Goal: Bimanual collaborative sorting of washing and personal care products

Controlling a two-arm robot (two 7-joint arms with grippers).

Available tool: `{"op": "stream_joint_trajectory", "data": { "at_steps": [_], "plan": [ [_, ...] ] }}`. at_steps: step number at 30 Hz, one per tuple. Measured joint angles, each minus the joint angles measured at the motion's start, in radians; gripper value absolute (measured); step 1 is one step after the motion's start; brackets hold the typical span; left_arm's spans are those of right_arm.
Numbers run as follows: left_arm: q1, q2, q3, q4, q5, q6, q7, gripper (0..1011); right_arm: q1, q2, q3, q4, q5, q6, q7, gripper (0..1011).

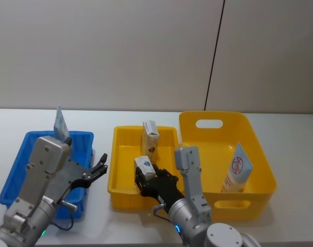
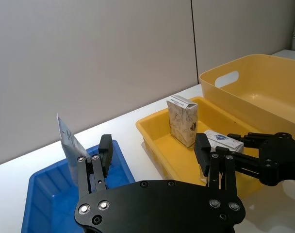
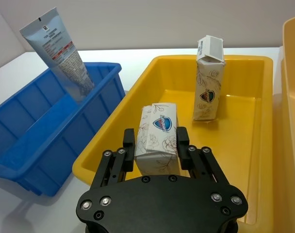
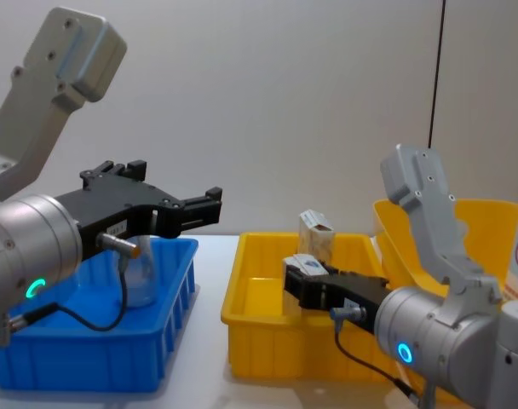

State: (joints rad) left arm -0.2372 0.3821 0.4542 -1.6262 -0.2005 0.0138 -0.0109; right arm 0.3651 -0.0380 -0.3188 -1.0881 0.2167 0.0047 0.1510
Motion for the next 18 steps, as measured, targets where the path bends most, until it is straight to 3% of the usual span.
{"op": "stream_joint_trajectory", "data": {
  "at_steps": [9,18],
  "plan": [
    [0.0,0.0,0.0,0.0,0.0,0.0,0.0,1001,0.005,-0.005,0.005,0.007,-0.008,0.002,0.005,344],
    [0.0,0.0,0.0,0.0,0.0,0.0,0.0,1001,-0.007,-0.002,0.011,-0.028,-0.026,-0.011,-0.001,330]
  ]
}}
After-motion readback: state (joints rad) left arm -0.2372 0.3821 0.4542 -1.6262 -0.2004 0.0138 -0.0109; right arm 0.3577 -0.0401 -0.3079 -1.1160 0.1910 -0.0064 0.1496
